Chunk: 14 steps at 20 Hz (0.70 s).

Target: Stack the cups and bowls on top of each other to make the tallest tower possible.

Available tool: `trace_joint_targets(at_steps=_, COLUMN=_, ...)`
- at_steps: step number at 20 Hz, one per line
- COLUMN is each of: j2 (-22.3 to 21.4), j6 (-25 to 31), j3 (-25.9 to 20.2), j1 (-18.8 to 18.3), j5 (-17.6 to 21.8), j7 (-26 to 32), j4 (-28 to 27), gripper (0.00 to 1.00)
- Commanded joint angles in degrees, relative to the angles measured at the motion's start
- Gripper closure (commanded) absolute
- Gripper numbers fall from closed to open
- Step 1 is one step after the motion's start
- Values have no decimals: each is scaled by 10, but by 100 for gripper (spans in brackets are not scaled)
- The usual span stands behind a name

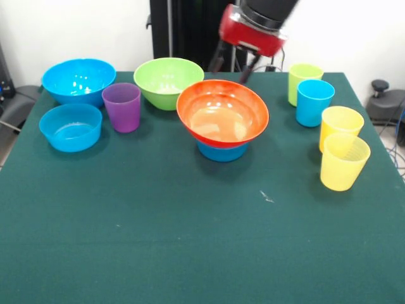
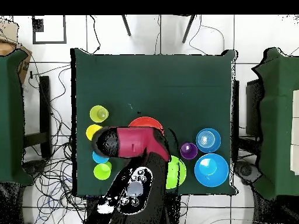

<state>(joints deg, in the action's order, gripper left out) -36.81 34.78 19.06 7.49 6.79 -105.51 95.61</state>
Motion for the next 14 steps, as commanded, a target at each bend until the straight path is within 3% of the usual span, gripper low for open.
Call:
trace_joint_targets(at_steps=1, j2=-94, j6=89, j3=-117, j1=-48, j5=85, j7=206, j4=67, gripper=0)
trace_joint_targets(at_steps=5, j2=-113, j6=83, j3=-141, j1=-80, j5=113, j7=215, j4=86, gripper=0)
trace_joint_targets(at_steps=10, j2=-99, j6=57, j3=-186, j1=-135, j5=149, j7=222, j4=89, gripper=0)
trace_joint_targets(at_steps=14, j2=-76, j6=32, j3=-235, j1=-183, j5=156, j7=218, j4=86, gripper=0)
